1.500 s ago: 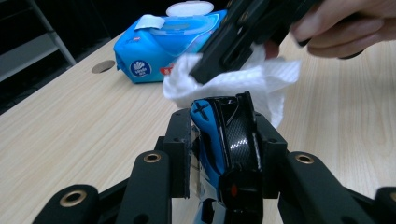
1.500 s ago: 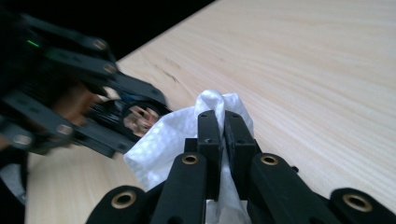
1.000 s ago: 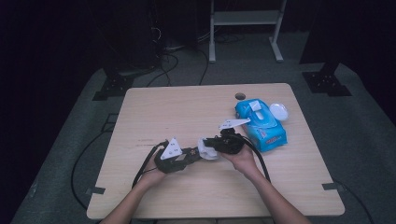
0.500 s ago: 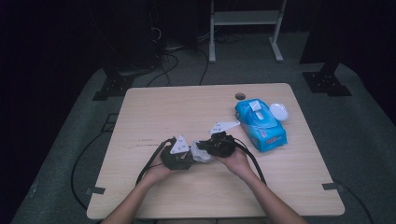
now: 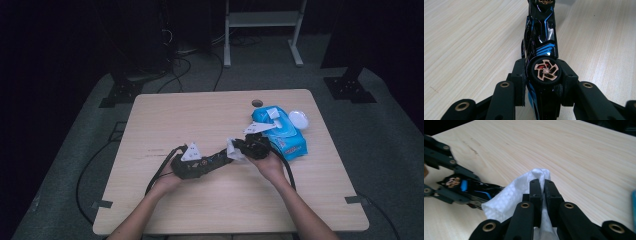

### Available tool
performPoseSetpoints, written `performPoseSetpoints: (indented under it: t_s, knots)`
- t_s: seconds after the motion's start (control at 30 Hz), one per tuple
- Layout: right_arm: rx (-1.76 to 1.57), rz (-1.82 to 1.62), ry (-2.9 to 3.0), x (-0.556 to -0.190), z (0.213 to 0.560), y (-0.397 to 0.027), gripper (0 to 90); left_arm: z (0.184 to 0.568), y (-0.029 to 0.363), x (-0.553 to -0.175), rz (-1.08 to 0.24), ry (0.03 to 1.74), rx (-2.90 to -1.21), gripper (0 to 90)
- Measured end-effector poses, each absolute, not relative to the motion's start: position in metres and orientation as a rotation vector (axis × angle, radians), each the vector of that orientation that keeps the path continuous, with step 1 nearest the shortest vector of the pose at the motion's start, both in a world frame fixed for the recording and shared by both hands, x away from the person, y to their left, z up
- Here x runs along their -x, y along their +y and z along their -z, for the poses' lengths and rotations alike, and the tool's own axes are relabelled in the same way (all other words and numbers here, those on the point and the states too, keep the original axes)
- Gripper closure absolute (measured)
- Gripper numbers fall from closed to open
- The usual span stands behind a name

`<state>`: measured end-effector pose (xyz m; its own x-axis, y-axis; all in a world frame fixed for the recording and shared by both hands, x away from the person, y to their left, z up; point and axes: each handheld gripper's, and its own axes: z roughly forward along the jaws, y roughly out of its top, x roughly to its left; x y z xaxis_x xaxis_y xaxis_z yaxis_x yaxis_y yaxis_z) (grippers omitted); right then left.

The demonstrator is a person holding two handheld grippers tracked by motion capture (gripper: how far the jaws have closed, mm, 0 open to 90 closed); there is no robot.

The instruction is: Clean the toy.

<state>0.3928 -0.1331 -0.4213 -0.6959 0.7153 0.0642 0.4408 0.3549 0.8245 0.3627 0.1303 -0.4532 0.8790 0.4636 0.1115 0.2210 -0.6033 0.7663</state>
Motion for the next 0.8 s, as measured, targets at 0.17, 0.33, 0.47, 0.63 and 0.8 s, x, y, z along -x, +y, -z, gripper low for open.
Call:
performPoseSetpoints:
  t_s: [0.17,0.33,0.47,0.63,0.8]
  knots:
    - [-1.044,-1.271,2.348,-0.394,0.429,-0.133,85.7,0.450,0.129,-0.365,-0.365,0.490,-2.246,59.6]
    - [-1.010,-1.296,2.376,-0.387,0.430,-0.124,85.7,0.443,0.122,-0.367,-0.369,0.468,-2.292,54.4]
    - [-0.971,-1.340,2.424,-0.378,0.431,-0.115,85.7,0.439,0.121,-0.367,-0.356,0.461,-2.338,50.5]
    - [-0.950,-1.364,2.439,-0.375,0.430,-0.115,85.7,0.438,0.122,-0.367,-0.342,0.479,-2.355,46.6]
    - [-1.004,-1.366,2.431,-0.379,0.434,-0.127,85.6,0.440,0.116,-0.369,-0.334,0.468,-2.384,44.5]
